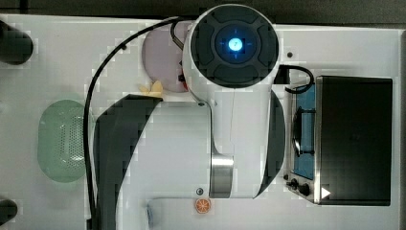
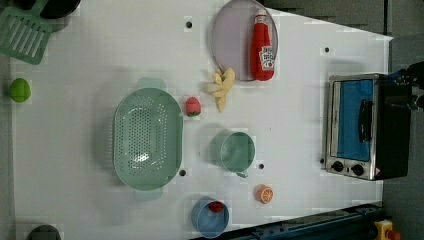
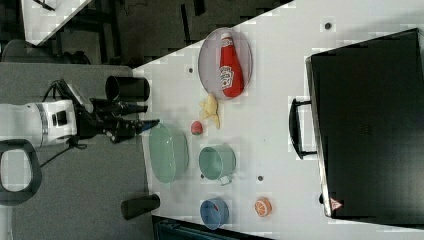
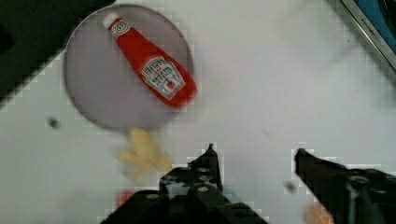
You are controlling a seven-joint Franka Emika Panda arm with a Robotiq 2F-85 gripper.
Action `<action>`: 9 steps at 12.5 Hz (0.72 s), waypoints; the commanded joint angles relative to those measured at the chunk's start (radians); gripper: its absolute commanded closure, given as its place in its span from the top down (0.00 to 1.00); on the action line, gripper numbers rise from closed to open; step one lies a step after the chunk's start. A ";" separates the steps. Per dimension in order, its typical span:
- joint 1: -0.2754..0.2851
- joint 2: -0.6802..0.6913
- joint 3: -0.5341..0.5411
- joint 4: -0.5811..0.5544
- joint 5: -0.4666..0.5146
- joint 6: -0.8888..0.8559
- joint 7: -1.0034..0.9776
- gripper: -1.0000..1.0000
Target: Pick ketchup from plate and place it on table.
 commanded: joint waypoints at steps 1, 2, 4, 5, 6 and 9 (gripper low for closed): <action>-0.101 -0.154 0.051 0.019 0.009 -0.205 0.029 0.77; -0.100 -0.151 0.051 0.019 0.009 -0.203 0.028 0.88; -0.096 -0.135 0.055 0.019 0.009 -0.199 0.024 1.00; -0.092 -0.120 0.058 0.019 0.009 -0.198 0.018 1.00; -0.090 -0.101 0.064 0.019 0.010 -0.190 0.011 1.00; -0.081 -0.029 0.086 0.020 0.010 -0.140 -0.033 1.00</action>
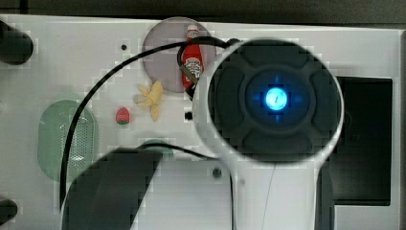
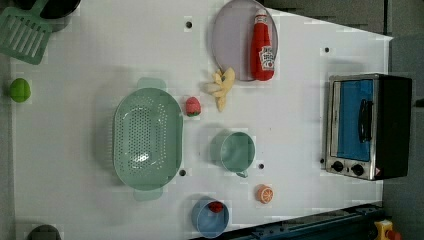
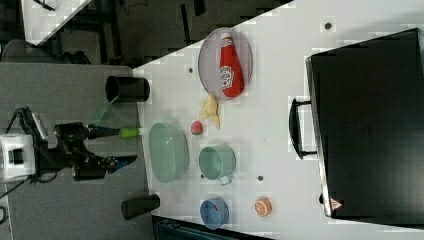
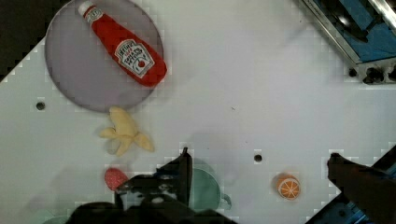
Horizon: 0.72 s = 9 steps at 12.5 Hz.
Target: Pick ketchup from plate and place it on table.
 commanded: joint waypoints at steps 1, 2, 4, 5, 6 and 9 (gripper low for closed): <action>0.014 0.120 0.033 -0.029 0.005 0.052 -0.047 1.00; 0.017 0.149 0.038 -0.029 0.005 0.083 -0.067 1.00; 0.021 0.210 0.046 -0.029 0.005 0.139 -0.122 1.00; 0.025 0.243 0.046 -0.029 0.005 0.168 -0.151 1.00; 0.027 0.276 0.046 -0.029 0.005 0.200 -0.187 1.00; 0.028 0.377 0.046 -0.029 0.005 0.324 -0.342 1.00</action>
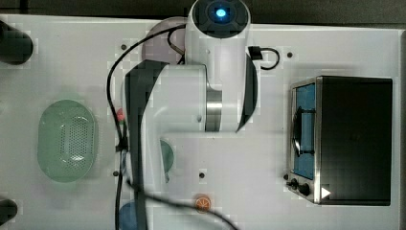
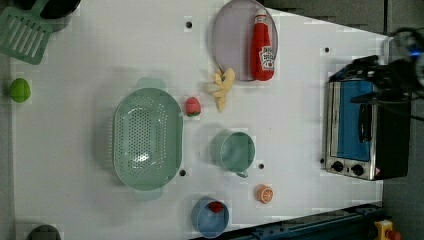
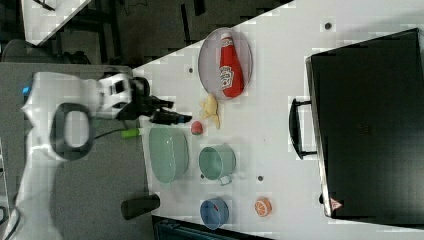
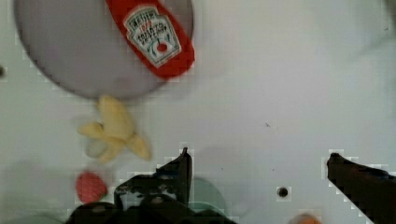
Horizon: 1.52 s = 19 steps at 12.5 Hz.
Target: Pick ketchup from plate and place it on table.
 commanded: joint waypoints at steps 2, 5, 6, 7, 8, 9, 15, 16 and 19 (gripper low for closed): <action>0.016 0.075 0.007 0.011 0.004 0.170 -0.277 1.00; 0.023 0.168 0.007 0.013 0.002 0.325 -0.449 1.00; 0.026 0.197 0.007 0.013 0.002 0.367 -0.478 1.00; 0.028 0.225 0.007 0.013 0.002 0.401 -0.483 1.00; 0.032 0.253 0.007 0.013 0.002 0.429 -0.483 1.00; 0.037 0.280 0.007 0.014 0.000 0.455 -0.483 1.00; 0.047 0.419 0.004 0.017 -0.022 0.628 -0.483 1.00; 0.047 0.440 0.003 0.018 -0.022 0.659 -0.483 1.00; 0.052 0.497 0.003 0.025 -0.023 0.728 -0.483 1.00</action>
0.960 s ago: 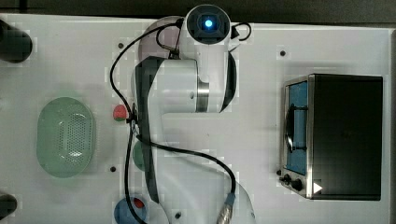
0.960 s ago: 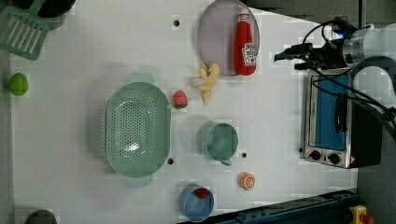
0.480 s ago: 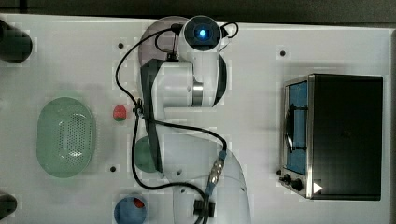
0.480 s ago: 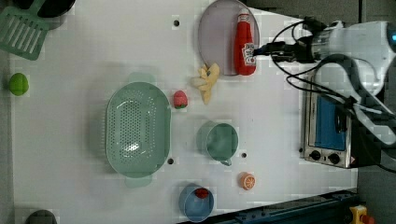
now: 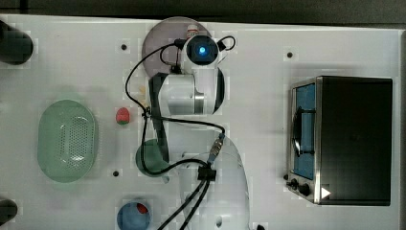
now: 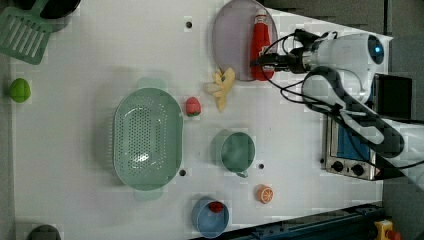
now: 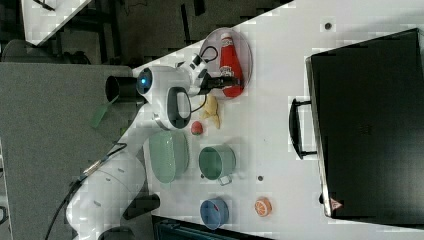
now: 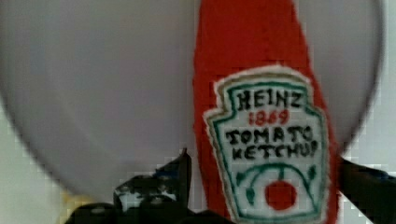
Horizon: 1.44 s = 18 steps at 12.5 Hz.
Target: Pick ketchup from plate and place it on table.
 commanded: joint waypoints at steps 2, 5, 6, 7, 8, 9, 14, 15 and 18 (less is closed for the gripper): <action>0.012 0.018 -0.002 0.026 0.000 0.065 -0.047 1.00; 0.012 0.030 0.000 0.042 0.000 0.068 -0.047 0.83; 0.011 0.029 -0.002 0.047 0.000 0.068 -0.047 0.71; 0.011 0.019 0.000 0.052 0.000 0.068 -0.047 0.63; 0.010 0.006 -0.001 0.053 0.001 0.068 -0.047 0.63; 0.010 -0.014 0.001 0.056 0.003 0.068 -0.047 0.63; 0.009 -0.152 0.001 0.052 0.005 0.016 0.039 0.63; 0.009 -0.183 0.000 0.052 0.005 -0.015 0.057 0.63; 0.003 -0.287 -0.002 0.046 0.005 -0.184 0.093 0.63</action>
